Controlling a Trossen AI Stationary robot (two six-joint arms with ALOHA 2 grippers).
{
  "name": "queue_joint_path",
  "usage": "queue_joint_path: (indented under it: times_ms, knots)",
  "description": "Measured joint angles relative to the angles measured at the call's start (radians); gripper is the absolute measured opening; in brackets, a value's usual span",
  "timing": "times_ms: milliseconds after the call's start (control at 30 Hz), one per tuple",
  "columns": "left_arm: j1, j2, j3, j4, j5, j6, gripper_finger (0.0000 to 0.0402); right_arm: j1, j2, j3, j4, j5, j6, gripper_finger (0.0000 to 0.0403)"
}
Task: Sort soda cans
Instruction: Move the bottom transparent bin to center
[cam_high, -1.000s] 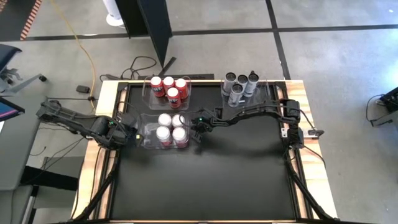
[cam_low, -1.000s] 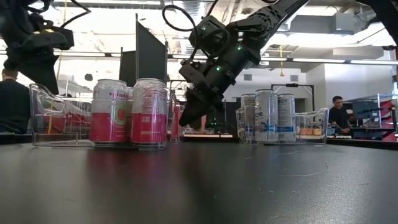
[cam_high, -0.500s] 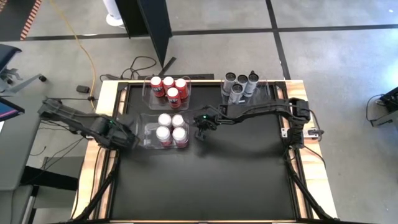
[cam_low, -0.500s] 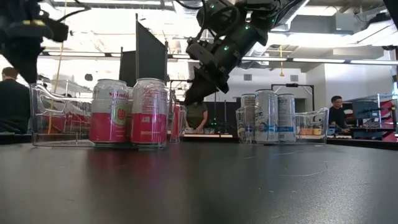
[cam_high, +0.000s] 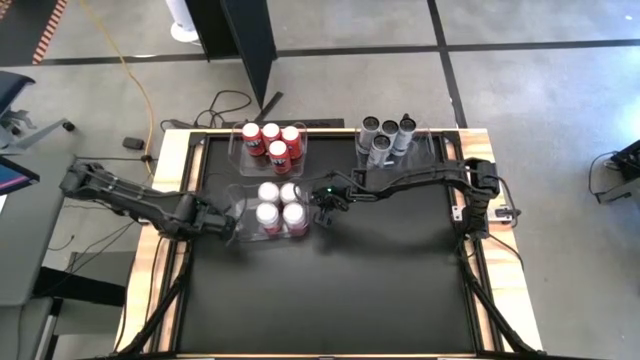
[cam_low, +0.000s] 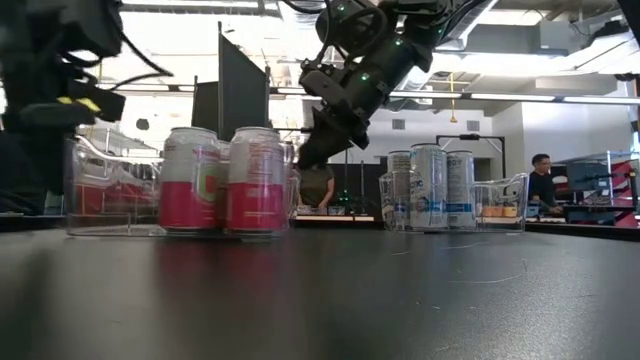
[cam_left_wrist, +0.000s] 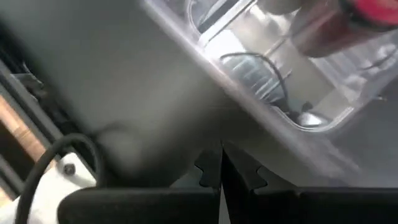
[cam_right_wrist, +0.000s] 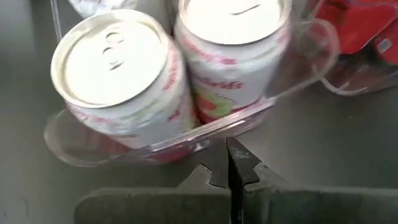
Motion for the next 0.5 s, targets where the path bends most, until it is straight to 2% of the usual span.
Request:
queue_joint_path:
  times_ms: [200,367,500]
  knots:
    - [0.127,0.034,-0.021,0.205,-0.049,0.216,0.0000,0.013,-0.027,-0.001,-0.066,0.016,0.006,0.0001]
    - [0.230,0.078,-0.021,0.360,-0.060,0.379,0.0000,0.044,-0.106,-0.003,-0.191,0.161,0.039,0.0001]
    - [0.302,0.148,-0.021,0.523,-0.036,0.519,0.0000,0.073,-0.177,0.002,-0.230,0.202,0.032,0.0001]
